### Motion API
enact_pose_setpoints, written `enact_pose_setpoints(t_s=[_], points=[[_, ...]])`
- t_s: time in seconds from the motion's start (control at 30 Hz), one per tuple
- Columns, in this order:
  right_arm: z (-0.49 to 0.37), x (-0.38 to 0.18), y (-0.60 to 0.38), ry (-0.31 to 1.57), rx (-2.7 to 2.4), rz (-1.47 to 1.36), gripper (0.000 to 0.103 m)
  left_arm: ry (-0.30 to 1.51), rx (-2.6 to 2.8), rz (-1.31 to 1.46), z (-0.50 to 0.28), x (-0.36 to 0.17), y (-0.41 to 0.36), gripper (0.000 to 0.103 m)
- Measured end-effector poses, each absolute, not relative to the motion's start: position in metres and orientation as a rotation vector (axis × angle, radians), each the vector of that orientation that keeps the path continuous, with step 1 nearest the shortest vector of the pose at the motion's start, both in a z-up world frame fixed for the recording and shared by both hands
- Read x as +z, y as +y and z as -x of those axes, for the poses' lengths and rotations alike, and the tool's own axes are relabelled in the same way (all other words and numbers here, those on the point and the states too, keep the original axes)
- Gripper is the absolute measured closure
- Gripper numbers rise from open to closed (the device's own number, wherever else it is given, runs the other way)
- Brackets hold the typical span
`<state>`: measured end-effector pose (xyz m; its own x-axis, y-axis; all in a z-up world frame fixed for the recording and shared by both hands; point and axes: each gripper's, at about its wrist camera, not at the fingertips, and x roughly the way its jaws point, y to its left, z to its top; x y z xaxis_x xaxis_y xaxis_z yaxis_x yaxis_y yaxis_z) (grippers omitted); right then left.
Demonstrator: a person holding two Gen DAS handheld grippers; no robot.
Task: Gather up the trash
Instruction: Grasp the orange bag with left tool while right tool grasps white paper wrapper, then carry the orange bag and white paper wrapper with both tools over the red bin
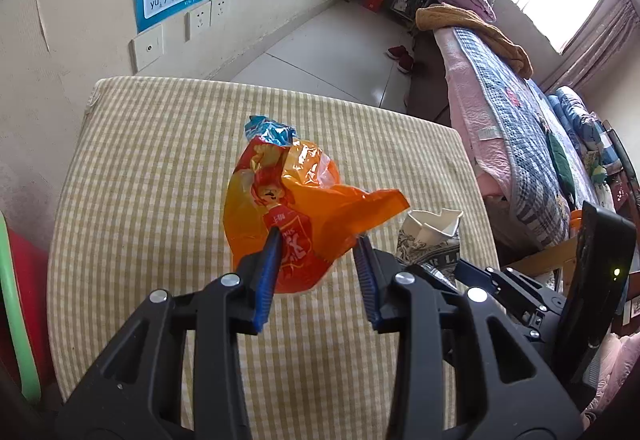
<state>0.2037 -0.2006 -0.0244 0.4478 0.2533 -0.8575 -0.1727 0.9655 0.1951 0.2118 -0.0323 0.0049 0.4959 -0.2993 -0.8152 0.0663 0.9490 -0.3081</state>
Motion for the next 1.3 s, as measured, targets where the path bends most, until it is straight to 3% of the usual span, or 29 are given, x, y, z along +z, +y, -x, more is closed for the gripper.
enact_pose_setpoints(t_s=[0.67,1.3], points=[[-0.132,0.066,-0.167,0.925,0.292,-0.044,0.059,0.952,-0.157,0.263,-0.112,0.058,0.014,0.068],[-0.108,0.103,-0.077,0.856,0.432,0.060,0.059,0.872,-0.052,0.355,-0.061,0.078,0.097,0.068]])
